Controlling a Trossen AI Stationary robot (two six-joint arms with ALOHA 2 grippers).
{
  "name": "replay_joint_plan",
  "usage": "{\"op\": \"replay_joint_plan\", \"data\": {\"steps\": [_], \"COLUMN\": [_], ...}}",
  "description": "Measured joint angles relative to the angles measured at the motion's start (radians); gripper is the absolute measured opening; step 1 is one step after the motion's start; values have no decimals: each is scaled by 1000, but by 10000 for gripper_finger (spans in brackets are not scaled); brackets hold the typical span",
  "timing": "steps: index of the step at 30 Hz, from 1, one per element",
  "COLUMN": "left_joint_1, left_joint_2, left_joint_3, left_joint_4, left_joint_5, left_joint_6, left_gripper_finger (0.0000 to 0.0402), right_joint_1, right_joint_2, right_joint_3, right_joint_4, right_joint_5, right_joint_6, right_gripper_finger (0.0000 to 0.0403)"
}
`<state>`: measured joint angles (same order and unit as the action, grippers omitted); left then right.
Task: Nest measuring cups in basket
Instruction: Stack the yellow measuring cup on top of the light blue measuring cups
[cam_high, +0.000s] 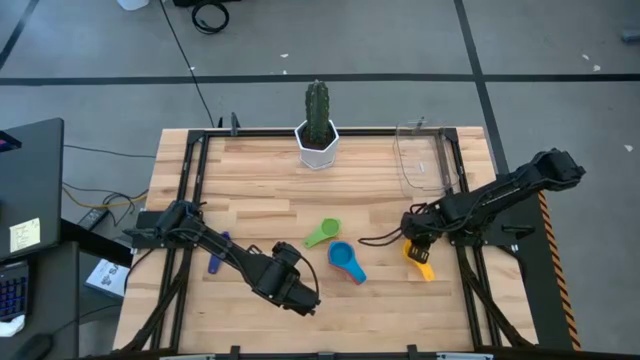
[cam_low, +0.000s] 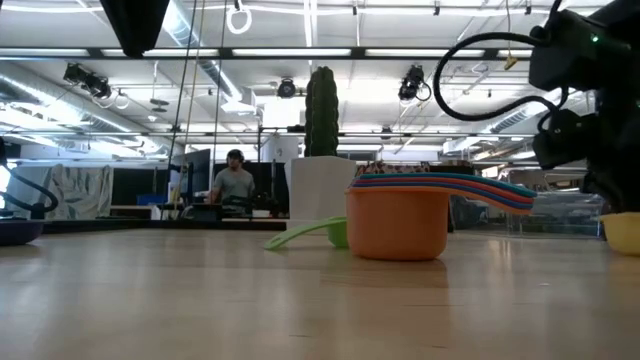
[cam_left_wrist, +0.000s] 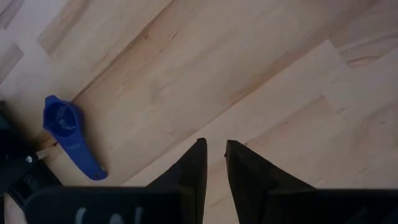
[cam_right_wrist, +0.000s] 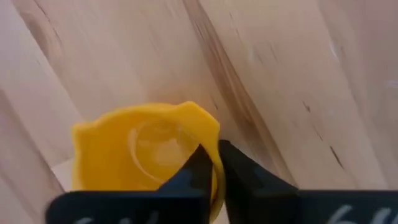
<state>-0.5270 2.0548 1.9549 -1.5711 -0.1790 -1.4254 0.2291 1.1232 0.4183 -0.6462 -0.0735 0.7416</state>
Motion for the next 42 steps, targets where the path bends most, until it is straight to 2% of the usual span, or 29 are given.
{"op": "replay_joint_plan", "data": {"steps": [2,9,19,24,32,38,42], "left_joint_1": [0,-5,-19,-24,-51,-84,-105], "left_joint_2": [0,-1,-13,-19,-34,-45,-54], "left_joint_3": [0,0,-1,-1,-1,-1,-1], "left_joint_4": [0,0,1,1,0,0,1], "left_joint_5": [0,0,0,-4,-38,-38,-48], "left_joint_6": [0,0,0,-6,-78,-126,-169], "left_gripper_finger": [66,66,66,66,66,66,66], "right_joint_1": [-10,-41,-74,-85,-114,-135,-134], "right_joint_2": [0,0,24,151,431,587,667], "right_joint_3": [-1,74,428,621,866,994,1023], "right_joint_4": [18,36,-90,-116,-177,-232,-240], "right_joint_5": [0,-21,-55,-100,-99,-110,-115], "right_joint_6": [0,-22,-125,-240,-401,-450,-457], "right_gripper_finger": [14,13,13,13,13,13,13]}}
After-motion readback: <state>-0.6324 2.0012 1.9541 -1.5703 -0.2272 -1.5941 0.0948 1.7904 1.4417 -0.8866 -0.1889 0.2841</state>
